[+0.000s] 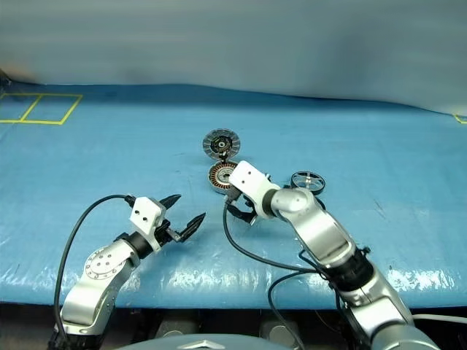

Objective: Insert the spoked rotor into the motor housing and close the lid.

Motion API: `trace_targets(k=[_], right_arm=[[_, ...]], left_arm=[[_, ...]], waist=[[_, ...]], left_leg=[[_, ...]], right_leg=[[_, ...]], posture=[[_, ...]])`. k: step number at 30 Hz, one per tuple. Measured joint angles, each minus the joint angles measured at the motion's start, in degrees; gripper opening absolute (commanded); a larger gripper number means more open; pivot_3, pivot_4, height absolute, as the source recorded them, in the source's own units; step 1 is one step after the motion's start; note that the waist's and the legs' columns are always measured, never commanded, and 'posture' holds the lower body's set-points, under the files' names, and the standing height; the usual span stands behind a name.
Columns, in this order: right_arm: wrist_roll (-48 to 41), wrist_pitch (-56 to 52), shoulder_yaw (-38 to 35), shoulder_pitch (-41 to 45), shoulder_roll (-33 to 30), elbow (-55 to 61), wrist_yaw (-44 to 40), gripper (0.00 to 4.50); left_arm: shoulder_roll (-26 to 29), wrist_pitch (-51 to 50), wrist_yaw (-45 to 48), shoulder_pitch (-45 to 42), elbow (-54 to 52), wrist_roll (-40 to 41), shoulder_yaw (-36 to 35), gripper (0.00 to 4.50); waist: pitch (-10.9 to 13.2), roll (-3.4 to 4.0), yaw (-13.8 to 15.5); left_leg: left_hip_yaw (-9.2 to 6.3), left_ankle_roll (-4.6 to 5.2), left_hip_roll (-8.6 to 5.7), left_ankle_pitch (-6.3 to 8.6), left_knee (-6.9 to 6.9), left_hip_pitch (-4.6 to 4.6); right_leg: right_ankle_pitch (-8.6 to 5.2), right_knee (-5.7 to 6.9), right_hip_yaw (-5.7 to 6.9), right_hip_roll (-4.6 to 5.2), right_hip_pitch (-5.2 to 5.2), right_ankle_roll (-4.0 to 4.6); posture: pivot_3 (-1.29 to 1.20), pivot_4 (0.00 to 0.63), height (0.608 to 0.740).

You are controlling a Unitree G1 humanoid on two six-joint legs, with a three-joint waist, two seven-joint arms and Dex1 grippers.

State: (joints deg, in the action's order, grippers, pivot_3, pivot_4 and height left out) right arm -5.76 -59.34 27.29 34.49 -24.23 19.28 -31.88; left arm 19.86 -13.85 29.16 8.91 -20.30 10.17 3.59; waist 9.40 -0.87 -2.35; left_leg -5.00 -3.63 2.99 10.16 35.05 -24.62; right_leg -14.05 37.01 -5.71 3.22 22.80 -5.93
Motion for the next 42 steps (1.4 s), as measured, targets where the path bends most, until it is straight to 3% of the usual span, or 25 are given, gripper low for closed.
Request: trace_targets(k=[7, 12, 21, 25, 30, 42], right_arm=[[1.03, 0.25, 6.16, 11.46, 4.58, -13.37, -3.89, 4.45], [3.14, 3.84, 8.63, 14.27, 6.45, -21.88, -5.72, 4.45], [6.78, 9.27, 10.03, 16.75, 8.29, -31.73, -8.07, 4.45], [8.21, 10.4, 10.4, 17.77, 8.77, -34.24, -9.83, 3.6], [9.12, 8.73, 9.1, 16.72, 9.48, -32.84, -10.48, 1.92], [10.06, -4.55, 7.14, 6.76, 11.87, -16.07, -5.75, 1.8]], left_arm=[[-3.51, 7.93, -1.08, 4.64, 2.69, -0.56, 0.91, 4.48], [-5.47, 14.78, -1.87, 6.35, 4.65, -1.24, 1.09, 4.48], [-6.07, 16.89, -3.74, 6.99, 5.01, -2.9, 1.41, 4.48], [-6.05, 16.89, -4.28, 7.14, 5.01, -3.46, 1.39, 4.5], [-5.96, 17.03, -5.35, 7.6, 5.01, -3.44, 0.53, 4.5], [-4.73, 17.14, -5.36, 8.04, 5.01, -3.23, -1.63, 4.5]], waist=[[0.02, 0.03, 0.08], [0.03, 0.05, -0.02], [0.06, 0.1, -0.44], [0.05, 0.11, -0.51], [-0.02, 0.12, -0.47], [-0.68, 0.31, -1.2]], left_leg=[[-0.01, 0.0, 0.0, 0.0, -0.02, -0.05], [0.0, 0.0, 0.0, 0.0, -0.01, -0.04], [0.0, 0.0, 0.0, 0.0, -0.03, -0.04], [0.0, -0.01, 0.0, 0.0, 0.0, -0.01], [0.0, -0.01, 0.0, 0.01, -0.03, 0.0], [0.0, -0.05, 0.01, 0.04, -0.09, 0.24]], right_leg=[[0.01, -0.02, 0.01, 0.0, 0.04, 0.0], [0.01, 0.01, 0.01, -0.01, 0.06, -0.01], [0.01, 0.01, 0.01, -0.01, 0.07, -0.02], [0.01, 0.01, 0.01, -0.01, 0.03, -0.02], [0.0, 0.0, 0.01, -0.01, 0.03, -0.01], [-0.05, -0.04, 0.01, 0.0, 0.11, 0.03]], posture=[[0.0, 0.15, 0.74], [0.0, 0.15, 0.74], [0.0, 0.15, 0.74], [0.0, 0.15, 0.74], [0.0, 0.15, 0.74], [0.0, 0.15, 0.74]])
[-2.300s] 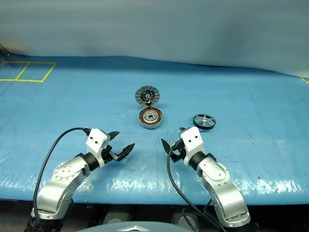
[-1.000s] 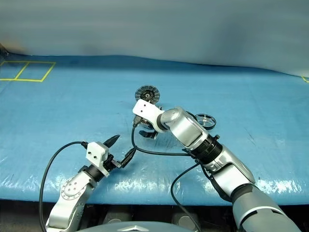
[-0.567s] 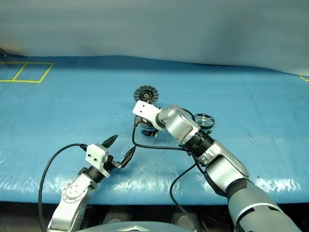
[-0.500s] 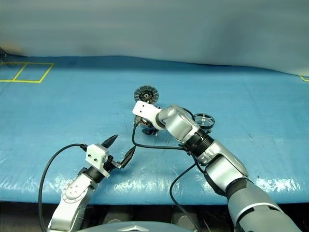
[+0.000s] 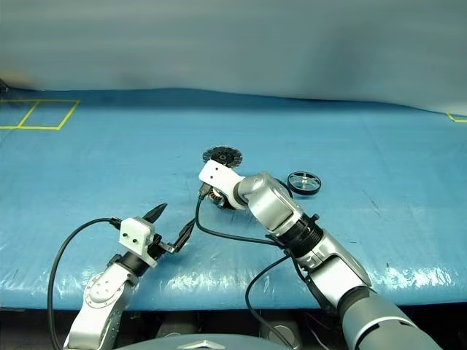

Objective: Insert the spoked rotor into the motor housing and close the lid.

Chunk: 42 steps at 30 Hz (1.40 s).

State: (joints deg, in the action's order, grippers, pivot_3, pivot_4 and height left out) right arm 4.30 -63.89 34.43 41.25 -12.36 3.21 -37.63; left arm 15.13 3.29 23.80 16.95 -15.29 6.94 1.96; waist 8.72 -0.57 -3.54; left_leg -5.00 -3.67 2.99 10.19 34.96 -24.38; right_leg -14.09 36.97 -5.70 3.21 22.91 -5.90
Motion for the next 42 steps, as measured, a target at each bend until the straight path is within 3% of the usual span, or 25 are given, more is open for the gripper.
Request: trace_targets(k=[8, 18, 25, 37, 42], right_arm=[[-1.29, -11.01, 0.46, -6.39, 1.26, 13.2, 3.5, 1.8], [-5.39, -20.17, -1.16, -10.08, 4.25, 21.32, 9.32, 1.8], [-7.1, -21.78, -1.75, -11.12, 6.58, 22.7, 14.35, 4.09], [-11.48, -28.04, -10.19, -6.58, 10.38, 33.5, 19.32, 4.09], [-15.08, -25.22, -18.23, -11.73, 7.97, 41.02, 17.28, 4.09]], left_arm=[[0.6, -0.04, 0.01, 0.23, -0.01, 0.43, -0.46, 4.5], [1.28, -0.71, 1.35, 0.6, -0.07, 0.94, -0.19, 4.5], [1.26, -1.55, 1.85, 0.21, -0.06, 0.94, 0.29, 4.5], [0.91, -1.56, 3.4, -1.28, 1.7, 1.0, 1.45, 4.5], [1.34, -1.54, 4.65, -1.68, 1.82, 0.98, 1.68, 4.5]], waist=[[-0.22, -0.08, -0.04], [-0.27, -0.14, -0.15], [-0.24, -0.1, -0.14], [-0.15, -0.05, -0.26], [-0.16, -0.11, -0.01]], left_leg=[[0.0, -0.08, 0.03, 0.07, -0.01, 0.0], [0.0, -0.12, 0.05, 0.09, -0.02, -0.11], [0.01, -0.11, 0.04, 0.08, -0.03, -0.33], [0.01, -0.1, 0.05, 0.08, -0.21, -0.41], [0.0, -0.11, 0.05, 0.08, -0.28, -0.42]], right_leg=[[-0.04, -0.02, 0.0, 0.0, 0.04, 0.05], [-0.05, -0.01, 0.01, 0.0, 0.21, 0.07], [-0.05, 0.01, 0.01, 0.0, 0.44, 0.07], [-0.08, -0.01, 0.02, -0.01, 0.58, 0.13], [-0.12, -0.06, 0.03, 0.0, 0.56, 0.17]], posture=[[0.0, 0.15, 0.74], [0.0, 0.15, 0.74], [0.0, 0.15, 0.74], [0.0, 0.15, 0.74], [0.0, 0.15, 0.74]])
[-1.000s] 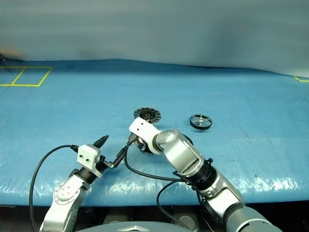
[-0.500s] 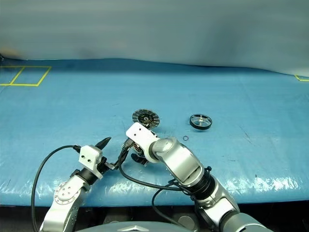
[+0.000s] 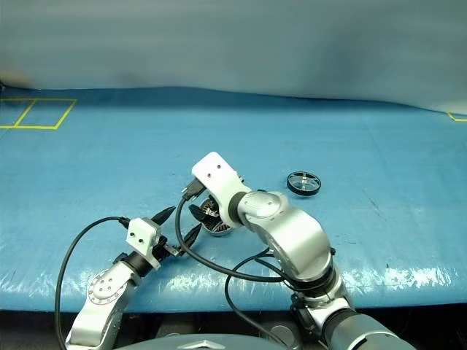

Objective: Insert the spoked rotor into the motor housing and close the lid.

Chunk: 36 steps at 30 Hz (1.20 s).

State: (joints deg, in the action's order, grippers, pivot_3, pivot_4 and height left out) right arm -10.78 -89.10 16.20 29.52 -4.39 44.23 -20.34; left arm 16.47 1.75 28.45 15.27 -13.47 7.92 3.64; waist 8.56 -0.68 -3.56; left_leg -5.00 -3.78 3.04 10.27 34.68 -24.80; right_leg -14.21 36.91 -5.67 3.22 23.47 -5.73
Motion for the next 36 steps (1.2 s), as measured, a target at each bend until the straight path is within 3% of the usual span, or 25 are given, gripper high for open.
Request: trace_targets(k=[6, 12, 21, 28, 31, 36], right_arm=[[-0.61, 19.99, -9.07, -19.01, -3.47, 1.36, -0.09, 4.09], [2.85, 42.33, -11.84, -32.15, -4.3, -6.07, 3.3, 4.09], [9.21, 61.02, -10.66, -34.32, 1.85, -24.34, 14.01, 4.09], [9.66, 65.57, -13.3, -34.68, 2.8, -30.72, 17.0, 4.09], [9.77, 66.48, -13.28, -34.86, 2.85, -31.26, 17.19, 3.48], [10.47, 67.16, -12.44, -34.85, 2.7, -32.2, 17.63, 1.82]], left_arm=[[0.44, -0.01, 0.8, -0.25, 0.08, -0.03, 0.62, 4.5], [0.8, -0.06, 2.32, -0.91, 0.1, 0.01, 1.63, 4.5], [1.7, -0.9, 4.31, -1.98, 0.11, 0.03, 3.1, 4.5], [1.8, -1.22, 4.1, -1.99, 0.11, -0.22, 3.4, 4.5], [1.78, -1.12, 3.96, -1.92, 0.1, -0.59, 3.72, 4.5], [1.67, -0.99, 3.54, -1.86, 0.1, -1.17, 3.92, 4.5]], waist=[[0.04, -0.01, 0.07], [0.1, -0.03, -0.31], [0.14, -0.06, -0.1], [0.15, -0.04, 0.13], [0.14, -0.05, 0.1], [0.1, -0.1, 0.13]], left_leg=[[0.03, 0.0, 0.0, 0.0, -0.12, -0.01], [0.08, -0.01, 0.04, 0.0, -0.1, 0.16], [0.11, -0.01, 0.02, 0.0, -0.09, 0.1], [0.11, -0.01, 0.03, 0.0, -0.15, 0.1], [0.11, 0.0, 0.03, 0.0, -0.13, 0.15], [0.11, 0.0, 0.03, 0.0, -0.08, 0.22]], right_leg=[[-0.07, 0.0, -0.01, 0.0, -0.04, 0.01], [-0.07, 0.04, -0.03, -0.01, -0.03, 0.0], [-0.06, 0.0, -0.04, 0.03, -0.04, 0.0], [-0.07, 0.0, -0.04, 0.02, -0.07, 0.01], [-0.07, 0.01, -0.04, 0.02, -0.08, 0.01], [-0.07, 0.01, -0.04, 0.02, -0.12, 0.01]], posture=[[0.0, 0.15, 0.74], [0.0, 0.15, 0.74], [0.0, 0.15, 0.74], [0.0, 0.15, 0.74], [0.0, 0.15, 0.74], [0.0, 0.15, 0.74]])
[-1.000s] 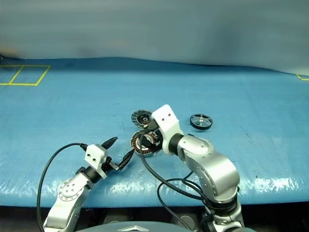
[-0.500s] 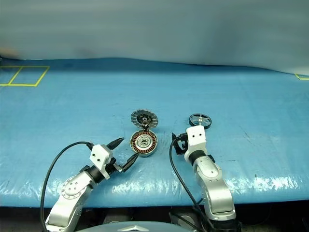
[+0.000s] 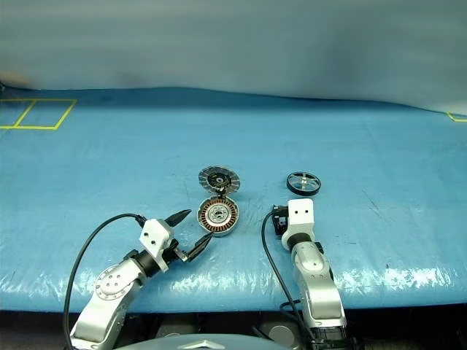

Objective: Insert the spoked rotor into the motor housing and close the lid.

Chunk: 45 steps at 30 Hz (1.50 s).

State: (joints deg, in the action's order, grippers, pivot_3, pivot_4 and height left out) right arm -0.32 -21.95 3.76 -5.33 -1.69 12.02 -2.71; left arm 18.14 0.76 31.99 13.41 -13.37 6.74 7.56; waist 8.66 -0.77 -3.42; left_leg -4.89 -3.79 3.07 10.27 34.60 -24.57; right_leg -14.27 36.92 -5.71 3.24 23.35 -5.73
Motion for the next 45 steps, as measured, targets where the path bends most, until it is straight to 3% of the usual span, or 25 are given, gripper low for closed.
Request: trace_targets(k=[4, 9, 15, 22, 30, 35, 45], right_arm=[[0.06, -0.08, 0.58, -0.53, -0.4, 0.18, -0.12, 0.66], [-0.55, -3.35, 1.24, -3.24, -3.18, 4.68, -2.85, 0.66], [-3.36, -11.55, 6.03, -7.03, -16.41, 16.44, -14.96, 0.66], [-5.54, -12.53, 10.43, 1.41, -20.06, 22.59, -22.16, 0.66], [-5.56, -13.89, 17.74, 8.75, -14.85, 18.55, -22.92, 0.66], [-5.22, -14.86, 18.16, 11.23, -10.26, 12.61, -20.3, 0.66], [-4.58, -14.57, 18.17, 11.99, -7.5, 7.26, -18.59, 0.66]], left_arm=[[-0.02, 0.0, -0.48, 0.1, 0.0, -0.08, 0.05, 4.5], [0.02, -0.01, -0.87, 0.54, 0.0, -0.11, 0.05, 4.5], [0.12, -0.04, -1.09, 0.63, 0.0, -0.11, -0.02, 4.5], [0.1, -0.03, -1.26, -0.61, 0.13, -0.16, -0.02, 4.5], [0.05, 0.25, -1.69, -0.34, 0.26, -0.12, 0.0, 4.5], [0.08, 0.89, -1.95, 1.39, 0.17, -0.15, -0.01, 4.5], [0.08, 0.87, -2.01, 1.98, 0.17, -0.15, 0.0, 4.5]], waist=[[-0.04, -0.06, 0.19], [-0.06, -0.07, 0.68], [-0.03, -0.05, 0.89], [0.05, -0.15, 1.19], [0.06, -0.14, 1.29], [0.06, -0.13, 1.22], [0.08, -0.1, 1.17]], left_leg=[[0.0, 0.0, 0.0, 0.0, 0.04, 0.0], [0.0, 0.0, 0.0, 0.0, 0.01, -0.02], [0.0, 0.0, 0.01, 0.0, 0.07, -0.02], [0.0, 0.0, -0.02, 0.01, 0.35, -0.11], [-0.01, 0.01, -0.01, 0.02, 0.24, -0.09], [-0.01, 0.01, -0.01, 0.02, 0.29, -0.02], [-0.01, 0.0, -0.01, 0.02, 0.28, -0.05]], right_leg=[[0.0, 0.0, 0.0, 0.0, -0.03, 0.0], [-0.01, -0.01, 0.0, 0.0, -0.01, 0.01], [0.0, 0.05, -0.01, 0.0, 0.0, 0.01], [0.01, 0.01, -0.01, 0.01, -0.04, -0.01], [0.03, 0.01, 0.0, -0.01, -0.36, -0.04], [0.03, 0.04, 0.0, -0.01, -0.4, -0.05], [0.03, 0.04, 0.0, -0.01, -0.39, -0.05]], posture=[[0.0, 0.15, 0.74], [0.0, 0.15, 0.74], [0.0, 0.15, 0.74], [0.0, 0.15, 0.74], [0.0, 0.15, 0.74], [0.0, 0.15, 0.74], [0.0, 0.15, 0.74]])
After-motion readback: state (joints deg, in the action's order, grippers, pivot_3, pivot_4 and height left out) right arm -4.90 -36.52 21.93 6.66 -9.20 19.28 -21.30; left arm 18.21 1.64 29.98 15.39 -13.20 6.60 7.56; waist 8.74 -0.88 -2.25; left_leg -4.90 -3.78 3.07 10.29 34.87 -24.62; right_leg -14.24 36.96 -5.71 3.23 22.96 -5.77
